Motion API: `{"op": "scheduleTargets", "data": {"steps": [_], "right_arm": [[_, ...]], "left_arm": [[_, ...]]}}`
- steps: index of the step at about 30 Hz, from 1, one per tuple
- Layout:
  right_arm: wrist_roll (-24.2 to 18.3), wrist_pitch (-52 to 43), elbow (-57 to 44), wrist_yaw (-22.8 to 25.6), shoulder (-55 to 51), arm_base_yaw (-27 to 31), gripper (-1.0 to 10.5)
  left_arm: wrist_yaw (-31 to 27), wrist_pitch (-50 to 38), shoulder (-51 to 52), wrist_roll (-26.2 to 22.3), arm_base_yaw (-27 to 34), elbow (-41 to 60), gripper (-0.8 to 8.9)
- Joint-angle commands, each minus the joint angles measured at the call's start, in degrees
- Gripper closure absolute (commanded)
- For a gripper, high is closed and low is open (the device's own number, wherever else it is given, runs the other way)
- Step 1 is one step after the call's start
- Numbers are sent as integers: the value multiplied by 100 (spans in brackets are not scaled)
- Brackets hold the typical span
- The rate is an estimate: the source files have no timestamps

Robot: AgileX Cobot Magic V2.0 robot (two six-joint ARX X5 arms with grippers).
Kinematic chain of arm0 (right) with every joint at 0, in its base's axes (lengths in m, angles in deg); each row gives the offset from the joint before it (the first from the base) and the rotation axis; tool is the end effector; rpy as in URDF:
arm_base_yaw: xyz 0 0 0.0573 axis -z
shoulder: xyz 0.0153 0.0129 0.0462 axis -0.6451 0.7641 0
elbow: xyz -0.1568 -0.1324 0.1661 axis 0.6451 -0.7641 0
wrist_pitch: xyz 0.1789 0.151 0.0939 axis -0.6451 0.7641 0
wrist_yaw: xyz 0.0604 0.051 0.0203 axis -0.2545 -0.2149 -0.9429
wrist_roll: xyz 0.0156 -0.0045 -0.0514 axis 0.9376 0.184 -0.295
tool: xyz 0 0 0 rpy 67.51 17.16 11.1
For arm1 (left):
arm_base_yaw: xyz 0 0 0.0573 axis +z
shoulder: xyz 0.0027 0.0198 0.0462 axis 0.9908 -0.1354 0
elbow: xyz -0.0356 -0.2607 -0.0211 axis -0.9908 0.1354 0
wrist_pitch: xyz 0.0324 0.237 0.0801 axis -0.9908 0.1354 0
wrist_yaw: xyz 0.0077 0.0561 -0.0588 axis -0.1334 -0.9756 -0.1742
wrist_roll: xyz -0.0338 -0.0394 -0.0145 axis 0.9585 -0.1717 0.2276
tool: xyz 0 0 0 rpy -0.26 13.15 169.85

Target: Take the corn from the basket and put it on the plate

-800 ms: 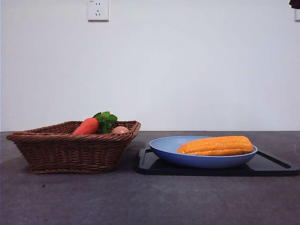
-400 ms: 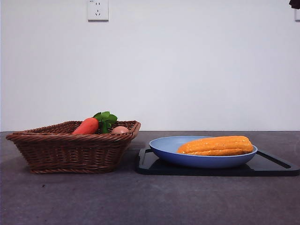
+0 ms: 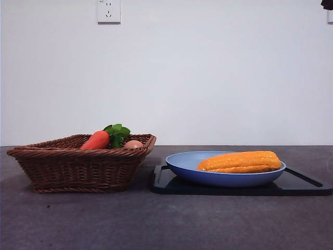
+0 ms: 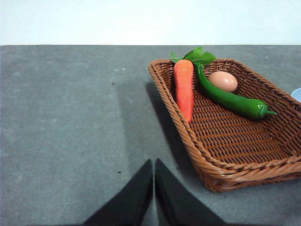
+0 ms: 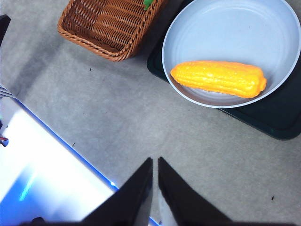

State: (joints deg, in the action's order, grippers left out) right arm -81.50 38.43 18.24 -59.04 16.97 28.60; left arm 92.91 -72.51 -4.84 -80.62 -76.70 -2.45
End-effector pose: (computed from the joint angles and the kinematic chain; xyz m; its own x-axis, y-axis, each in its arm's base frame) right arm 0.1489 0.0458 0.3441 0.3558 0.6043 -0.7129 -0.5171 0.7627 0.3884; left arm 0.0929 0.0008 0.1584 0.9684 -0.1879 -0.1641 0.1844 0.9822 -0.0364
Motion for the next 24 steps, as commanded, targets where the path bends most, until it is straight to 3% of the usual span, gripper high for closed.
{"op": "scheduleTargets", "data": {"steps": [1,8,13,19,24], "right_arm": [[-33,-35,111,-11,48,-13,945],[-55,-46,111,-9,46,-33,945],[-656,-487,83,83,-184,57,945],[-791,-2413,-739,127,-962,608,945],[-776,-3803,-2028,149,-1934,1054,945]], "left_arm": [[-2,282,9,15,20,66,806],[0,282,9,15,20,66,806],[0,282,9,13,20,66,806],[0,282,9,13,20,66,806],[0,282,9,13,20,66,806]]}}
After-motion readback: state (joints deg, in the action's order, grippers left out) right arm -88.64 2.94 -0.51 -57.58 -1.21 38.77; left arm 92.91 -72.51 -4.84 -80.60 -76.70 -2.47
